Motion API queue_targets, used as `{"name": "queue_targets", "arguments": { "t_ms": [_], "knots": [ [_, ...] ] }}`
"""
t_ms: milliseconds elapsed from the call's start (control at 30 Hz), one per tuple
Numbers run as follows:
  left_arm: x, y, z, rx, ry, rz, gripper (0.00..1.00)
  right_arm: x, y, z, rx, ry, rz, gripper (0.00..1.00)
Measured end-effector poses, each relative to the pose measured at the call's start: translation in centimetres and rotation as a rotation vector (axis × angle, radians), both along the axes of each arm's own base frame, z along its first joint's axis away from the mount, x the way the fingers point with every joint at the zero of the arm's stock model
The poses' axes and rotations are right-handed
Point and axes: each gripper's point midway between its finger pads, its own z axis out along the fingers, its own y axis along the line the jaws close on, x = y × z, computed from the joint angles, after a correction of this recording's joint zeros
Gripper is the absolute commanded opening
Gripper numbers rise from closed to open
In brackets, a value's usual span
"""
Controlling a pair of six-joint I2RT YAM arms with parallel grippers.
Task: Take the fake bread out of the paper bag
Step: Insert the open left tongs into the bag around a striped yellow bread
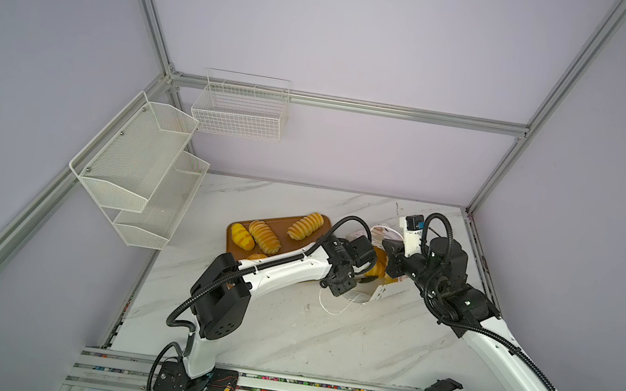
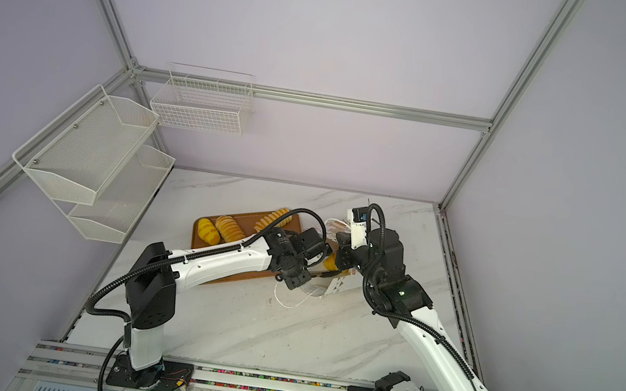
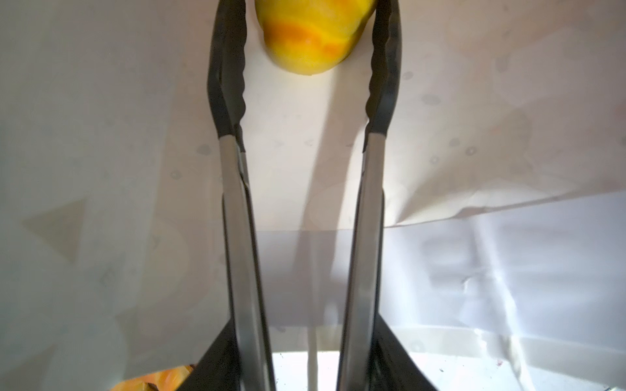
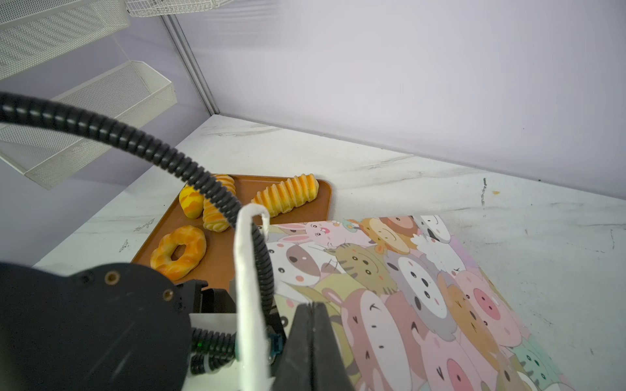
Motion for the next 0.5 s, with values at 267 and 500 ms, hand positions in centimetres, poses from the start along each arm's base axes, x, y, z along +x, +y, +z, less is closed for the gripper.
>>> {"name": "queue_targets", "arguments": {
  "t_ms": [267, 500],
  "knots": [
    [0.0, -0.4, 0.0, -0.020, 0.007, -0.008, 0.49, -0.3, 0.5, 0.0, 0.011, 0.005, 0.033, 0.00],
    [0.1, -1.0, -0.5, -0.036, 0.021, -0.019, 0.48, -0.5, 0.8, 0.0, 0.017, 0.008, 0.052, 0.00]
  ]
}}
